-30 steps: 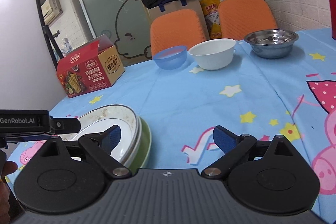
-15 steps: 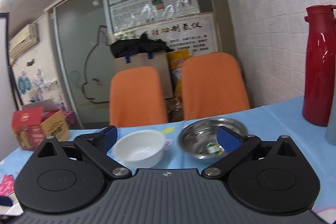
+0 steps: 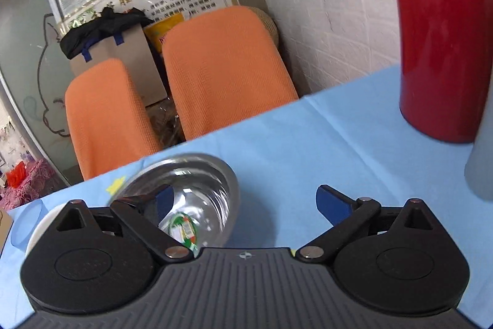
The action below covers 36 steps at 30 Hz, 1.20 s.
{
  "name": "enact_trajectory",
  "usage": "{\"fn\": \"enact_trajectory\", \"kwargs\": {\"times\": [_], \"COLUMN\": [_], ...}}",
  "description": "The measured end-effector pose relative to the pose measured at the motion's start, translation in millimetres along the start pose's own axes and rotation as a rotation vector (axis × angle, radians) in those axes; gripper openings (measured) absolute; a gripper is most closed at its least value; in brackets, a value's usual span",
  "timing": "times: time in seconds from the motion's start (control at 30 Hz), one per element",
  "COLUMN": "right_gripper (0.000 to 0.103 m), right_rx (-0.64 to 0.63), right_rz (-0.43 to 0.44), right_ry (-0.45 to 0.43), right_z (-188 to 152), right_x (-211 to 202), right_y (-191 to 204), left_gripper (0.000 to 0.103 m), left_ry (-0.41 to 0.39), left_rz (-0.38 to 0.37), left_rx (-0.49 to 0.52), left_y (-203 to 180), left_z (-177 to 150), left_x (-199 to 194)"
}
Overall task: Organize plates and bowls
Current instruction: 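Move both grippers to the steel bowl beside the red thermos, then close the right gripper on the steel bowl rim while the left gripper closes too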
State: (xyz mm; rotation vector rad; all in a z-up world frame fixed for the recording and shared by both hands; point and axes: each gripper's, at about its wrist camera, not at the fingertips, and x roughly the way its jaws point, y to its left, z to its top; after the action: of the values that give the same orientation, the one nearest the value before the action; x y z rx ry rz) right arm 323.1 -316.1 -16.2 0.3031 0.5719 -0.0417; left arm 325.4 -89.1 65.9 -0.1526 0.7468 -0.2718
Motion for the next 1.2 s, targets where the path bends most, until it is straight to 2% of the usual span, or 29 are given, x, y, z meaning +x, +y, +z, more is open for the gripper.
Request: {"fn": "enact_trajectory", "kwargs": {"times": [0.1,0.17,0.27,0.37,0.57,0.87,0.9,0.93,0.97,1.03,1.07,1.13,1.2], "right_gripper": [0.103,0.103,0.103,0.103,0.103,0.103,0.103,0.103,0.083,0.067,0.061,0.052,0.051], "right_rx": [-0.003,-0.008,-0.029,-0.036,-0.053,-0.127,-0.137,-0.143,-0.145,-0.146,-0.158,-0.160,-0.131], "right_rz": [-0.009,0.004,0.005,-0.009,-0.001,-0.014,-0.021,-0.029,-0.034,-0.022,-0.023,-0.020,0.000], "right_ry": [0.020,0.020,0.008,0.005,0.018,0.017,0.014,0.011,0.009,0.016,0.020,0.022,0.025], "right_z": [-11.2,-14.2,-15.3,-13.6,-11.7,-13.0,-12.4,-12.0,-11.1,-9.8,-10.0,-9.9,-8.0], "right_x": [-0.2,0.4,3.0,8.6,17.2,22.9,22.9,22.9,23.5,24.1,24.0,23.9,23.9], "right_y": [-0.3,1.8,4.4,3.4,8.1,18.5,18.8,18.8,19.1,18.1,19.2,19.5,16.4], "left_gripper": [0.075,0.075,0.075,0.074,0.074,0.072,0.069,0.058,0.057,0.052,0.048,0.048,0.048], "left_ry": [0.036,0.063,0.094,0.129,0.173,0.223,0.221,0.220,0.222,0.212,0.212,0.212,0.213], "left_rz": [-0.033,-0.052,-0.031,-0.006,-0.022,0.019,0.027,0.030,0.028,0.033,0.030,0.040,0.046], "left_rx": [0.015,0.063,0.132,0.135,0.113,0.194,0.202,0.211,0.216,0.233,0.245,0.254,0.251], "left_y": [-12.4,-23.0,-34.3,-31.0,-18.8,-30.8,-31.2,-31.3,-31.3,-32.7,-34.0,-35.8,-36.6], "left_z": [21.7,34.7,44.4,50.9,56.2,50.4,49.3,48.7,48.4,48.5,48.7,48.6,48.1], "left_x": [42.9,72.6,112.2,143.8,172.7,199.4,199.5,199.7,199.7,198.3,197.4,196.4,198.6]}}
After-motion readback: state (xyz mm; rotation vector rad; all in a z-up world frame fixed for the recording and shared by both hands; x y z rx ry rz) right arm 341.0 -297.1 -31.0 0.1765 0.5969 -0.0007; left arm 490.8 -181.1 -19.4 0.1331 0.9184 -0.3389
